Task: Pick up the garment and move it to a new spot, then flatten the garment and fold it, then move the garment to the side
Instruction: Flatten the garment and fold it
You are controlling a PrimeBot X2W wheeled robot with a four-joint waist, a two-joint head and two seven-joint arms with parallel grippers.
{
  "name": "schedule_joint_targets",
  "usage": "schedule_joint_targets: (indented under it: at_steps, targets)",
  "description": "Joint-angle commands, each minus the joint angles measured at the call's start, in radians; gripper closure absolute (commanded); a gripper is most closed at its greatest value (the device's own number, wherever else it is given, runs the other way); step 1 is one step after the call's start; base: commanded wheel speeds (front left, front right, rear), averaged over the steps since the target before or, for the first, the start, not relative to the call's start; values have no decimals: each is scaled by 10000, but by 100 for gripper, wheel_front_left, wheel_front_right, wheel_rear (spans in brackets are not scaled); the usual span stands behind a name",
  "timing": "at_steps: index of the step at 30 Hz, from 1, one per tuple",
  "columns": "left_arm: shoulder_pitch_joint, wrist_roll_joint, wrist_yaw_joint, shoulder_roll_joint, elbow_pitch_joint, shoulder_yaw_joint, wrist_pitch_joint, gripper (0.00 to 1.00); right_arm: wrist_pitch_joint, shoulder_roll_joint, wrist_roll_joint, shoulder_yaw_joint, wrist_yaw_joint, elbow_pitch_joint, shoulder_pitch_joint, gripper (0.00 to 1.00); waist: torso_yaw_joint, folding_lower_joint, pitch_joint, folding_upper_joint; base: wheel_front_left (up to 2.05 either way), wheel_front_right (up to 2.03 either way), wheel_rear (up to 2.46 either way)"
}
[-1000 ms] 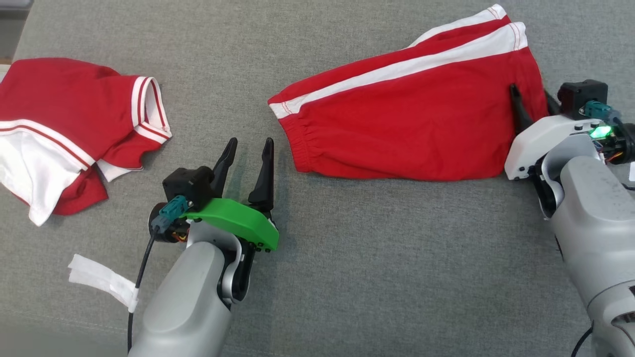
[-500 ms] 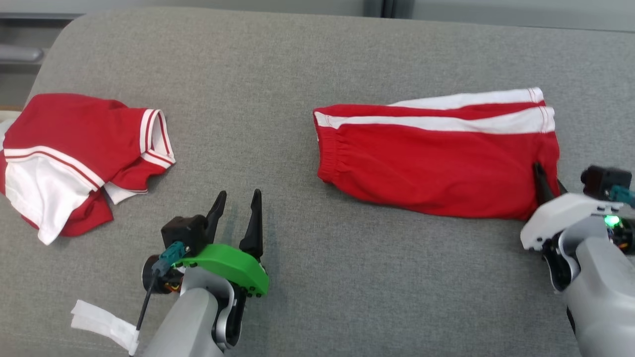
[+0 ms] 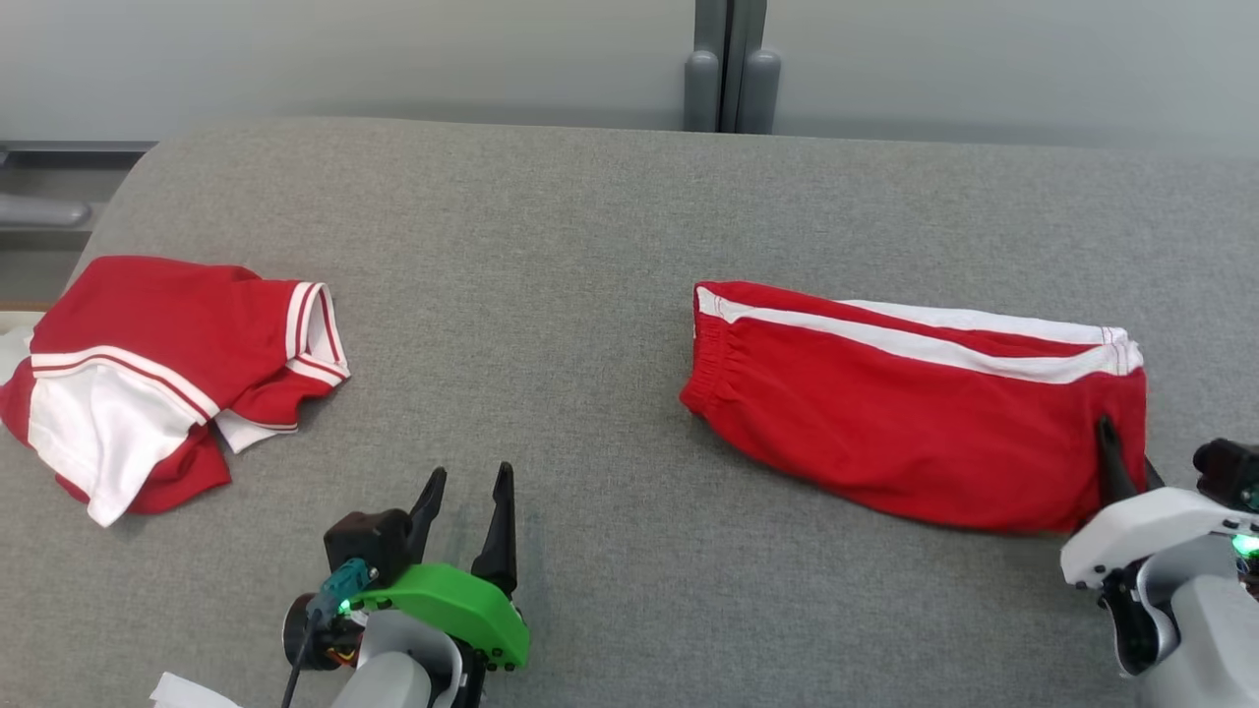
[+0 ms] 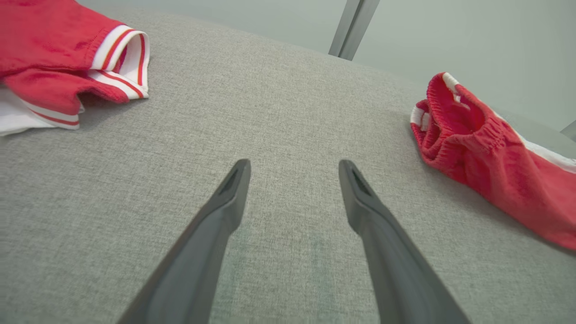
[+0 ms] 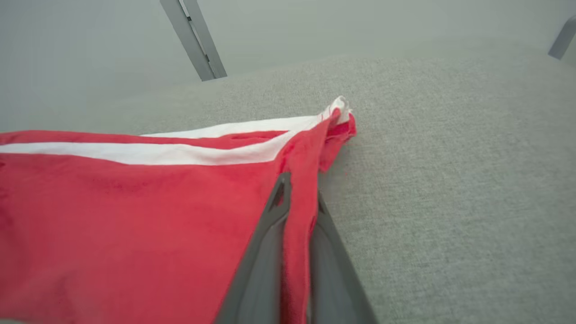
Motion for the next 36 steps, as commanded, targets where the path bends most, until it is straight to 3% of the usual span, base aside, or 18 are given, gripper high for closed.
schedule_joint_targets:
  at_steps: [1,9,16,17,18,19,24,27,36]
  targets:
    - [209,-93,28,30,-30,8,-4,0,2,200,-122,125,-14,-389,-170,100,84,0,-115,0,0,0,0]
    - [376,-70,23,32,91,-193,-5,0,2,1202,-83,1866,-14,-1884,-899,100,503,0,-308,0,0,0,0]
    - [157,22,68,30,230,-419,-4,0,0,1458,497,4088,-13,-1053,-1515,100,1045,0,-269,0,0,0,0]
    - [147,29,77,31,274,-434,-4,0,1,1463,727,4445,-13,-904,-1569,74,1103,0,-269,0,0,0,0]
    - [138,73,82,30,301,-453,-4,0,1,1458,837,4701,-14,-758,-1596,57,1151,0,-269,0,0,0,0]
    - [135,98,103,30,337,-458,-4,0,0,1445,996,5009,-14,-691,-1645,0,1188,0,-271,0,0,0,0]
    - [184,476,186,30,475,-293,-4,0,1,1456,1531,5976,-14,-967,-1516,0,1113,0,-329,0,0,0,0]
    - [291,1034,283,57,403,-79,-4,0,1,1436,1413,5960,-14,-1348,-1305,0,861,0,-432,0,0,0,0]
    - [894,2962,716,244,-601,543,-4,0,1,1470,-797,2884,-14,-2371,88,0,-125,0,-745,0,0,0,0]
